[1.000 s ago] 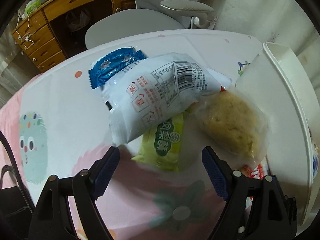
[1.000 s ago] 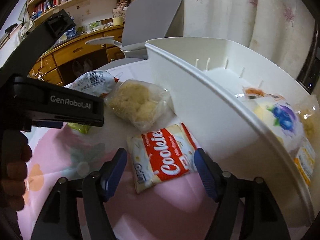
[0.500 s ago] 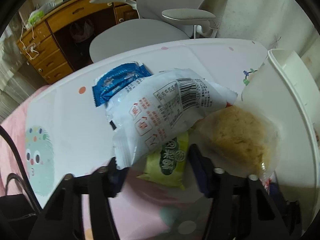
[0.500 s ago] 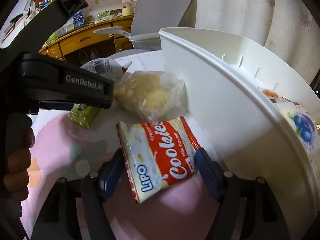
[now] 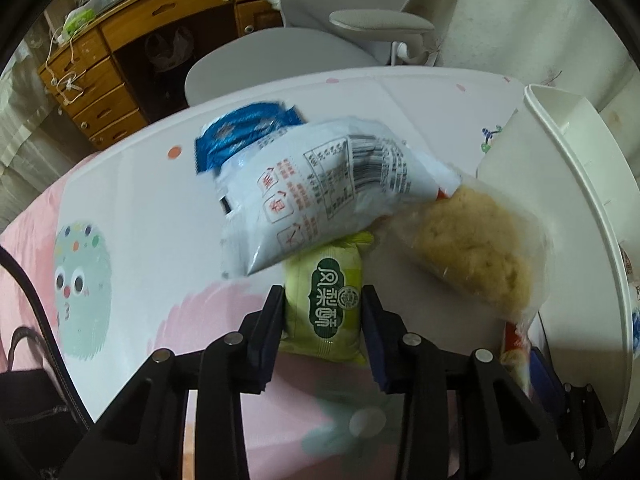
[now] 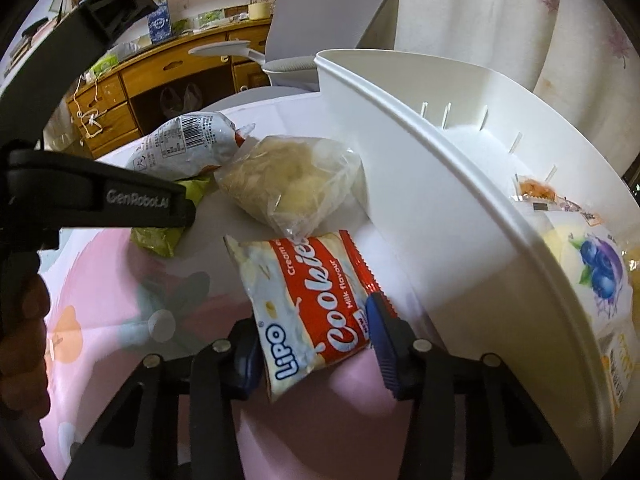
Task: Organize snacks
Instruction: 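Grasp the green packet with the left tool while the right tool grasps the Lipo Cookies packet, then carry the green packet and Cookies packet over the white tray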
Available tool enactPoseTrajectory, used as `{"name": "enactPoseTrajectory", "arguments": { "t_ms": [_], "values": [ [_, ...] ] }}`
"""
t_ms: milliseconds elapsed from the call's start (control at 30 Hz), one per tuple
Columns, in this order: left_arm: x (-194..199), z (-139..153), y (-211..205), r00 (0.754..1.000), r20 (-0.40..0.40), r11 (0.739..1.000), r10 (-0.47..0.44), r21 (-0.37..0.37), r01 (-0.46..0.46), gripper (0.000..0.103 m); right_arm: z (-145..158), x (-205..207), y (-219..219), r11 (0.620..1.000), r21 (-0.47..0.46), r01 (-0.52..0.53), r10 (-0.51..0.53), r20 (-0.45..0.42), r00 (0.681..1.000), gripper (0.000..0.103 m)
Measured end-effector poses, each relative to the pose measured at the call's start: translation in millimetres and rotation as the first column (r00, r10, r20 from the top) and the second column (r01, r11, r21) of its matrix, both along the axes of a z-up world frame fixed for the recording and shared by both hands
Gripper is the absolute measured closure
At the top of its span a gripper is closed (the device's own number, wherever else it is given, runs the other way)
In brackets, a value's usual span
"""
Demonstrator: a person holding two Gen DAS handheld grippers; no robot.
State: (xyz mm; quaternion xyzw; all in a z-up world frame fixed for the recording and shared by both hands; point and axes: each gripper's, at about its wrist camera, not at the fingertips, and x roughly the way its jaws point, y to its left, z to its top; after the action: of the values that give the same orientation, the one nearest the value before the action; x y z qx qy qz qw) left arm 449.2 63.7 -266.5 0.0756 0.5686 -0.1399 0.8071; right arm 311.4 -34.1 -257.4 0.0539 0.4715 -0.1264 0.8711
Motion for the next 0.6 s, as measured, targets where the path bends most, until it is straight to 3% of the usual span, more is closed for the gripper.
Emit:
{"name": "enactPoseTrajectory", "arguments": {
  "t_ms": [67,167,600],
  "values": [
    [-3,3,4,1.0,-0.01,1.0,0.014,-0.003,-0.014,0.067,1,0,0,1.0,0.0,-0.009,0.009,-0.015,1.0,0.065],
    [-11,10,10,1.0,-0.006,1.0,0.022,0.003,-0.022,0.067,3,-3,2,1.0,0.005,-0.027,0.027,-0.035,0.999,0.087],
    [-78,57,45,0.998,0.037,0.998,0.054,-0.02,-0.053,0.067,14,-53,8,0.995,0.084,-0.05,0.057,-0.091,0.994,0.089]
  ]
}}
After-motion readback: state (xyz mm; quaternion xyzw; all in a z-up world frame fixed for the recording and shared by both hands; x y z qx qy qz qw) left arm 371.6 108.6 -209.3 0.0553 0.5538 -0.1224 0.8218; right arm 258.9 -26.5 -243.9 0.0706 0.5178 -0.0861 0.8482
